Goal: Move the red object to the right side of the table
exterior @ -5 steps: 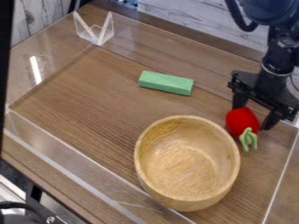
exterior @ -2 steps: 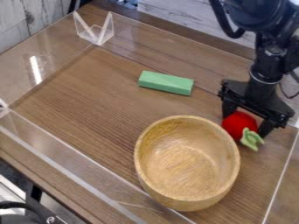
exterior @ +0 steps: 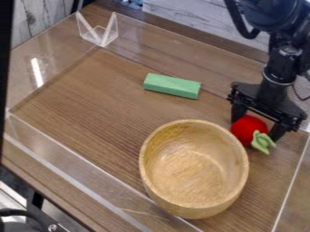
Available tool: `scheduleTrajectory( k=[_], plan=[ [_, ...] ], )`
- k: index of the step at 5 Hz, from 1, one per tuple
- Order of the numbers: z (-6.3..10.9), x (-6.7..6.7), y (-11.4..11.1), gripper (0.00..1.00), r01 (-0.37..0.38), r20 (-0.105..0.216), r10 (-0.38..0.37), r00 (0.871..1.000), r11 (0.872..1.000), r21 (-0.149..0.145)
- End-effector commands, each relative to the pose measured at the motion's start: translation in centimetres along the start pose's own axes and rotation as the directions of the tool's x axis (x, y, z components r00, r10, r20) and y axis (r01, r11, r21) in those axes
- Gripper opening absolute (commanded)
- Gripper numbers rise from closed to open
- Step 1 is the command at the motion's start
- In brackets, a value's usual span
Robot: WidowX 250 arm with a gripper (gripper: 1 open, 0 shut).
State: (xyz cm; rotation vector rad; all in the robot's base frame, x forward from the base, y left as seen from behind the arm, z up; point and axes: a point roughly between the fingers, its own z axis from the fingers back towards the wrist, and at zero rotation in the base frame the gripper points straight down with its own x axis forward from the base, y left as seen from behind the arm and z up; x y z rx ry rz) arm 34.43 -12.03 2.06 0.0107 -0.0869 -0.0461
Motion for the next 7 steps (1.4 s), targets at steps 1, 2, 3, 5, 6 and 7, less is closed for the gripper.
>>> scheduleTrajectory(
  k=[1, 2, 3, 5, 6, 7],
  plan=[
    [0.6, 1.0, -0.5, 1.00, -0.005, 0.038, 0.006, 0.999, 1.000, -0.029],
    [1.2, 0.6, -0.7, 1.00, -0.090, 0.052, 0.091, 0.994, 0.995, -0.034],
    [1.8, 0.2, -1.1, 1.00, -0.174, 0.063, 0.176, 0.982, 0.984, -0.039],
    [5.6, 0.6, -2.1, 1.00, -0.248, 0.105, 0.256, 0.961, 0.965, -0.085],
    [8.2, 0.9, -1.7, 1.00, -0.288, 0.134, 0.303, 0.944, 0.950, -0.119],
    [8.6, 0.1, -0.9, 1.00, -0.327, 0.137, 0.343, 0.929, 0.936, -0.130]
  ],
)
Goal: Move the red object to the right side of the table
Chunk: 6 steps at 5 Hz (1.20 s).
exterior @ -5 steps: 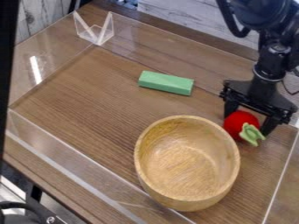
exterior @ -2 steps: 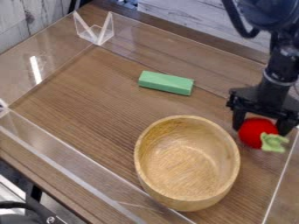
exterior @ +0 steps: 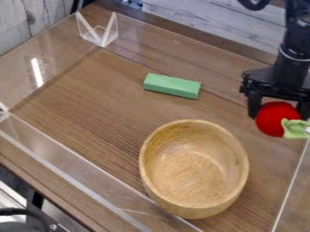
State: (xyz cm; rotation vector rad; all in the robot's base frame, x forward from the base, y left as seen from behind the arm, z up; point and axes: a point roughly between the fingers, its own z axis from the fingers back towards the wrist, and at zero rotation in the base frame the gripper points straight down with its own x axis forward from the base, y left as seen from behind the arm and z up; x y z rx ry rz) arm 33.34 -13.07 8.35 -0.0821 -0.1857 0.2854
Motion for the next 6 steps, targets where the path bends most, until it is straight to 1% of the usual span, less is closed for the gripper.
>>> scheduleTrajectory(
  k=[1, 3, 4, 5, 6],
  plan=[
    [2.1, 0.3, 0.5, 1.00, -0.042, 0.051, 0.043, 0.998, 0.998, -0.037],
    [1.9, -1.5, 1.8, 1.00, 0.025, 0.031, -0.023, 0.999, 0.998, -0.058],
    [2.3, -2.1, 2.8, 1.00, 0.058, 0.027, -0.056, 0.998, 0.996, -0.069],
    [2.9, -1.6, 3.5, 1.00, 0.054, 0.033, -0.051, 0.998, 0.996, -0.077],
    [2.6, -1.2, 3.8, 1.00, 0.050, 0.029, -0.047, 0.998, 0.996, -0.079]
  ],
)
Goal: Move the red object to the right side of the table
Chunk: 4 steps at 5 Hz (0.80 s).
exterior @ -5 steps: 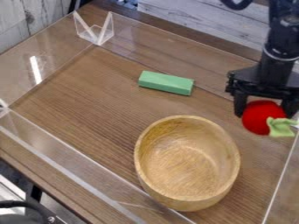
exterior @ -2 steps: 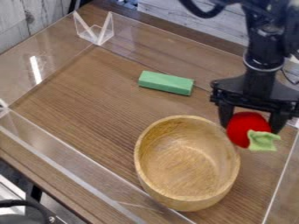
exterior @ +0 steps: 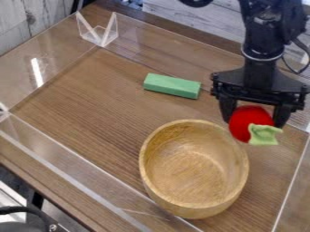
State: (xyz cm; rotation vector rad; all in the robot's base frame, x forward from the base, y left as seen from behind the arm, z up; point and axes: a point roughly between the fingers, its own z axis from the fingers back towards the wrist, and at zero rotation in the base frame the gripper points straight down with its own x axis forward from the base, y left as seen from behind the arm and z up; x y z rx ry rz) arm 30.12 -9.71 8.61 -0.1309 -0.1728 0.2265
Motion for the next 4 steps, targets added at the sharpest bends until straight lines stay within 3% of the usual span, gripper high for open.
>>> scheduleTrajectory(
  k=[1, 4],
  plan=[
    [1.6, 0.7, -0.2, 1.00, 0.022, 0.041, -0.021, 0.999, 0.999, -0.030],
    [3.2, 0.3, -0.8, 1.00, 0.061, 0.022, -0.061, 0.998, 0.998, -0.034]
  ],
)
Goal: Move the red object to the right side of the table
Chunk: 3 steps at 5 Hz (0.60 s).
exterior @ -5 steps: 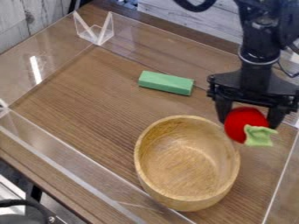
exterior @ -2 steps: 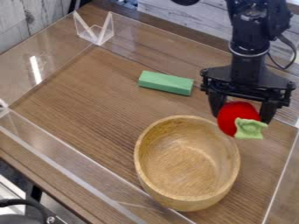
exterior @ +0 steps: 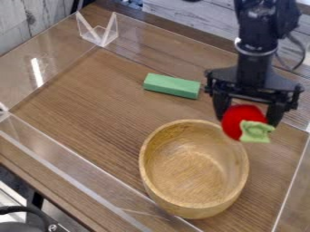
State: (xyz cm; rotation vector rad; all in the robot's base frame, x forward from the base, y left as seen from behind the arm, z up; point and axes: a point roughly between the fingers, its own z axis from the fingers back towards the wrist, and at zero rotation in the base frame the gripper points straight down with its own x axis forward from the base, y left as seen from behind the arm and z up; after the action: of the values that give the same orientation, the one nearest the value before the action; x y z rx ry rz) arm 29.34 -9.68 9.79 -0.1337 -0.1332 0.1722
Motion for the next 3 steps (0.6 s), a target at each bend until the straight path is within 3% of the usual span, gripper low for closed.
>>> scheduleTrajectory(
  k=[1, 2, 3],
  plan=[
    [2.6, 2.1, -2.0, 0.00, 0.001, 0.065, 0.001, 0.998, 1.000, -0.030],
    [2.2, 2.4, -4.0, 0.00, -0.004, 0.057, 0.005, 0.998, 1.000, -0.027],
    [2.0, 1.7, -4.1, 0.00, -0.028, 0.047, 0.029, 0.998, 0.999, -0.019]
  ],
)
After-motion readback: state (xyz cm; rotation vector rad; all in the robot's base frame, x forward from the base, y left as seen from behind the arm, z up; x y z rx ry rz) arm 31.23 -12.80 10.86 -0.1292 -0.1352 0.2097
